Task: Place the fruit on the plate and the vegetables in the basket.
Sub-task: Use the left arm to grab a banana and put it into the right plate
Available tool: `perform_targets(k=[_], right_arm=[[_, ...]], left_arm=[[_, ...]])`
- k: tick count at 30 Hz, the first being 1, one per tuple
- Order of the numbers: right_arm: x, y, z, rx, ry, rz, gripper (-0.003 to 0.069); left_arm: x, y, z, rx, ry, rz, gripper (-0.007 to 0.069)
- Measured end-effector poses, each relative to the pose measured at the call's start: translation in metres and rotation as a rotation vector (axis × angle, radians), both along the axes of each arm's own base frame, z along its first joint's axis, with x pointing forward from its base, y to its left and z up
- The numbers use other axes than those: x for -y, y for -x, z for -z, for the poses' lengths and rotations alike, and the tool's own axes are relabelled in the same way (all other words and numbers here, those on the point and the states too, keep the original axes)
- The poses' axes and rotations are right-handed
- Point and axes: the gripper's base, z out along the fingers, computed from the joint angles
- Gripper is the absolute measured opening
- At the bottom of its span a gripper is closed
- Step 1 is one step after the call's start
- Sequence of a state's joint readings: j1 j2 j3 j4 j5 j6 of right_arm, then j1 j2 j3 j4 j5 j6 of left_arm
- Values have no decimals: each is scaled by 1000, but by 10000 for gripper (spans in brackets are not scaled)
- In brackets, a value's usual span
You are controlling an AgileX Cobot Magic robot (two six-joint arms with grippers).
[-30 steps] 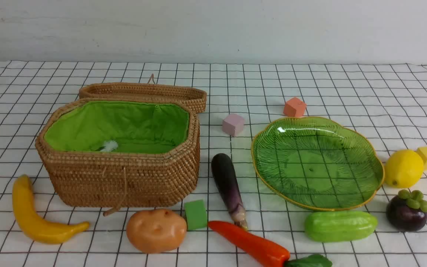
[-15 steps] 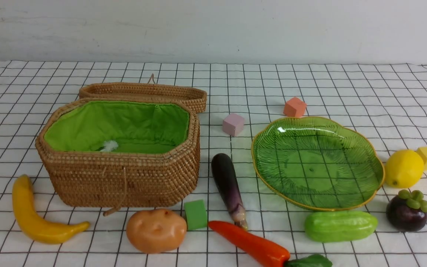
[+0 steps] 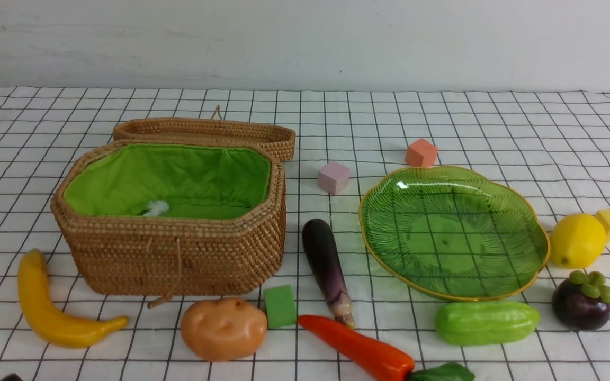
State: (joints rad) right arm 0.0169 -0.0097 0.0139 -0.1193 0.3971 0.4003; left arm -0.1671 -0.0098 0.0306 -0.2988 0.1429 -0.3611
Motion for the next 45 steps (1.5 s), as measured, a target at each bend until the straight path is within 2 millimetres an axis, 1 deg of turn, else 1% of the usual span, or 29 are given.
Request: perform_targets(k=[4,5,6,7,8,11,12,13,14,17,18,19,20,21,22,24,27,29,31,32,33,35,36,37,39,42,43,44,45], right_arm=[[0,0,0,0,0,0,243],[0,0,0,0,0,0,243],[0,0,0,0,0,0,243],[0,0,0,0,0,0,243],[0,0,0,0,0,0,243],[0,0,0,0,0,0,243],[0,0,0,0,0,0,243],[0,0,0,0,0,0,243],[0,0,0,0,0,0,243],[1,0,0,5,17,1,243],[1,0,0,5,22,1,243],[1,0,-1,15,47,2,243],[2,-1,-2,24,64,1,243],[2,-1,-2,27,66,1,243],[1,-2,-3,55,58,-1,243],[-1,-3,-8,128,-23,-1,243],[-3,-5,-22,281,-193,-3,243],[-4,-5,-27,336,-251,-7,243],[-5,-4,-36,428,-339,-18,243],[-5,-4,-37,442,-351,-20,242],[-5,-3,-41,481,-409,-27,235],[-6,-2,-49,481,-477,-35,214],[-6,-2,-52,476,-483,-38,211],[-6,-1,-58,467,-492,-45,199],[-8,2,-101,427,-442,-104,151],[-10,1,-147,356,-377,-184,118],[-11,-1,-169,296,-331,-238,108],[-14,-4,-174,239,-299,-271,107],[-17,-5,-193,164,-250,-337,106]], left_arm=[[-4,-1,-12,80,307,-42,238],[-5,-1,-14,95,318,-48,237],[-6,-1,-17,118,377,-61,221],[-6,-1,-17,120,377,-61,218],[-6,-1,-17,118,394,-62,200],[-3,-2,-16,38,391,-36,50],[0,-2,-21,0,379,-17,1],[0,-3,-21,-11,372,-15,-4],[4,-5,-36,-62,319,14,-13],[11,-10,-66,-138,175,74,-13],[11,-12,-68,-155,163,78,-13],[15,-18,-87,-222,64,119,-13],[17,-23,-95,-262,24,136,-13],[18,-25,-96,-282,7,139,-13],[21,-32,-109,-358,-54,170,-13],[23,-42,-120,-447,-115,195,-13],[25,-55,-129,-531,-196,220,-13],[25,-59,-130,-543,-213,225,-13],[26,-62,-130,-561,-226,232,-13],[26,-63,-130,-564,-229,233,-13],[26,-64,-129,-573,-236,233,-13],[25,-67,-127,-590,-255,227,-13],[25,-67,-127,-590,-255,227,-13],[25,-69,-125,-598,-263,225,-13],[25,-75,-121,-631,-276,220,-13],[25,-85,-116,-685,-290,212,-13],[25,-91,-114,-721,-300,208,-13],[24,-94,-114,-736,-307,205,-13],[23,-100,-115,-765,-318,193,-13]])
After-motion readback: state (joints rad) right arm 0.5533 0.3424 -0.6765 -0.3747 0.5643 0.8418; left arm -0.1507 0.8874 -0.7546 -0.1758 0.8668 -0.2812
